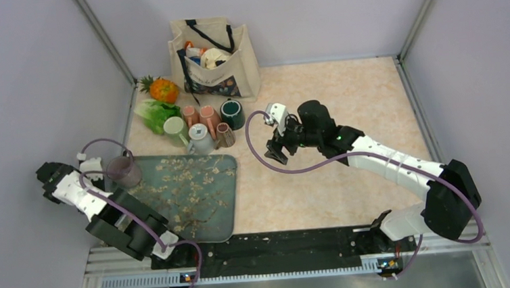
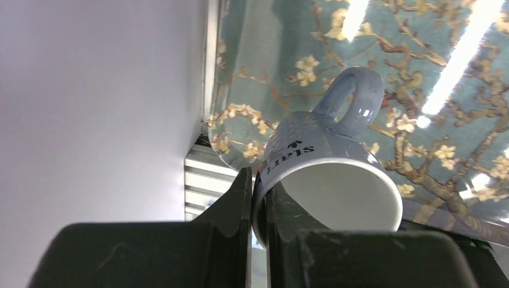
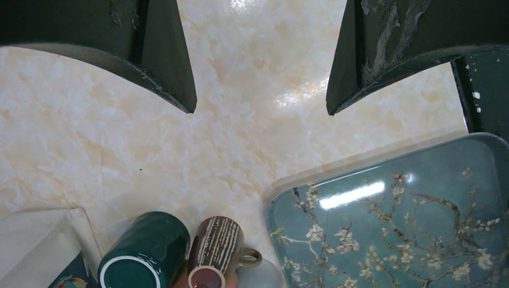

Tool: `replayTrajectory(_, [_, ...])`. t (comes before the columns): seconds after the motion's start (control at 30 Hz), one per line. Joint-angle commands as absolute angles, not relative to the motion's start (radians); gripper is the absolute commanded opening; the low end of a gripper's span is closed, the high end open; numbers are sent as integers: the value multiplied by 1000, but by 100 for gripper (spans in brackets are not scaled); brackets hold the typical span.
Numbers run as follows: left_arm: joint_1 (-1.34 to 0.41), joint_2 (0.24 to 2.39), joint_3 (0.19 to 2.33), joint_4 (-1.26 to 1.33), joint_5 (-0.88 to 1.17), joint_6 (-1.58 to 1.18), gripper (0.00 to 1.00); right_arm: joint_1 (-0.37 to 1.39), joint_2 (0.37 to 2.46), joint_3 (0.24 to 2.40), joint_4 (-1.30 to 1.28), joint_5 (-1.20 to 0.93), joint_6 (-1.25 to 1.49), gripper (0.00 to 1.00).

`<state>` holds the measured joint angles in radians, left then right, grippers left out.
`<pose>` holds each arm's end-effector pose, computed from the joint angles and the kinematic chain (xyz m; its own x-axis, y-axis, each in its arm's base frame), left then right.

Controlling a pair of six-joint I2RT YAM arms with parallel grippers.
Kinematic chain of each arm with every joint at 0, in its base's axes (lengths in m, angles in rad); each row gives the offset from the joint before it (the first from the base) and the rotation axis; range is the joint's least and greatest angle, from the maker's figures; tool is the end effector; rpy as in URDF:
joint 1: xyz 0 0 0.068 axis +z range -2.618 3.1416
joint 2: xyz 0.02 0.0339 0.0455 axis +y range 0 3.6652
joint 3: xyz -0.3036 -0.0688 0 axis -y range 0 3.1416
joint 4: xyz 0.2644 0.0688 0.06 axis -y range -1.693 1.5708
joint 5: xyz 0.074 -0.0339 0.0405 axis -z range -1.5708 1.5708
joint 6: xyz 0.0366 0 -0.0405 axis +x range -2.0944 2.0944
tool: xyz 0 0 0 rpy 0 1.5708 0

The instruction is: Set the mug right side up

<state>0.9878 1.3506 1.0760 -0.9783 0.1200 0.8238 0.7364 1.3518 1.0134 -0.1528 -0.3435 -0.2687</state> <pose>0.1462 0.2138 0.2910 -0.9483 -0.1148 -0.2958 -0.1654 0.9744 0.1521 0.2281 0.2234 0.3275 -0.1106 -0.4377 -0.8923 -0.9146 0.3962 -0.0809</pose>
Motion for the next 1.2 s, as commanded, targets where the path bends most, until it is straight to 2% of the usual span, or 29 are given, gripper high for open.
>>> replayTrajectory(0.0, [1055,1404,1077,-883,186,867,0,727,1349,1035,-113,-371,-284,79])
replayTrajectory(0.4, [1091,1480,1044,-759,252,884,0,727,1337,1030,-112,-397,-285,79])
replayTrajectory(0.43, [1090,1482,1044,-759,254,887,2,727,1336,1030,-112,-397,-285,79])
replayTrajectory(0.47, [1091,1480,1042,-760,257,892,8,728,1336,1030,-112,-395,-284,79])
replayTrajectory(0.53, [1090,1470,1037,-764,261,903,27,728,1336,1030,-113,-387,-284,79])
replayTrajectory(0.6, [1089,1465,1037,-768,250,912,38,727,1337,1030,-114,-387,-283,79])
replayTrajectory(0.77, [1090,1465,1112,-868,237,922,46,728,1341,1031,-112,-393,-282,79])
replayTrajectory(0.93, [1089,1403,1170,-988,300,984,59,728,1340,1028,-112,-393,-287,79])
replayTrajectory(1.07, [1081,1357,1215,-1094,381,1031,62,727,1336,1020,-108,-397,-290,79])
replayTrajectory(1.17, [1046,1315,1239,-1230,519,1105,62,727,1333,1009,-97,-405,-288,79])
